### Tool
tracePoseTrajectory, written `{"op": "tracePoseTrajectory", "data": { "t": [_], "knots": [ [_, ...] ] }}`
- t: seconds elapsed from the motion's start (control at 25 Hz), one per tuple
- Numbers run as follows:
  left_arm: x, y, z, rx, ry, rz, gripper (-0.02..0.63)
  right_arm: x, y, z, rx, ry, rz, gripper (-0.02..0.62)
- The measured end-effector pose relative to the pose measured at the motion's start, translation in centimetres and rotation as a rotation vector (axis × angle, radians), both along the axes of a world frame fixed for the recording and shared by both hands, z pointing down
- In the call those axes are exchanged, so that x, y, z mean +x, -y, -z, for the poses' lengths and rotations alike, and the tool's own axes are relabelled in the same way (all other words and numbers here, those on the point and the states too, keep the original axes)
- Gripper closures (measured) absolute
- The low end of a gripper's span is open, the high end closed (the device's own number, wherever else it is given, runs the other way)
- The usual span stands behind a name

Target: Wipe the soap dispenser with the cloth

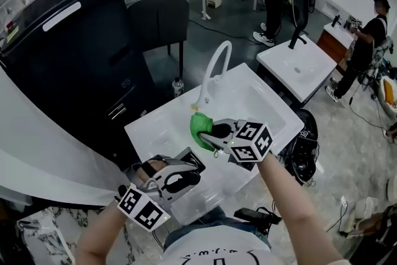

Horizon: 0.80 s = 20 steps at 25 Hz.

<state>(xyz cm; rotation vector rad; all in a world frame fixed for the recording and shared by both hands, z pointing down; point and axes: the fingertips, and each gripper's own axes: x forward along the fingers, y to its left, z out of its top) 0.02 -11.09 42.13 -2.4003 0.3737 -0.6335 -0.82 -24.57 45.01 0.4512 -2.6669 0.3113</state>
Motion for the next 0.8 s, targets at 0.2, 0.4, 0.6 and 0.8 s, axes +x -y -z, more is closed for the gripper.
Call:
{"op": "tracePoseTrajectory", "data": {
  "t": [0.2,0.4,0.6,0.8],
  "knots": [
    [-3.1,4.5,6.6,-0.214,-0.433,0.189,0.502,1.4,0.3,-0.2,-0.064,0.119,-0.102,0.546],
    [-6.6,8.3,10.3,-0.484,-0.794,0.336,0.502,0.1,-1.2,-1.4,-0.066,0.125,-0.101,0.546],
    [-7.2,10.3,11.1,-0.679,-0.979,0.374,0.502,-2.6,-2.6,-0.3,0.007,0.178,-0.053,0.546],
    [-7.0,11.1,10.8,-0.717,-0.997,0.411,0.502,-4.6,-3.9,0.4,0.122,0.186,-0.007,0.546]
  ]
}}
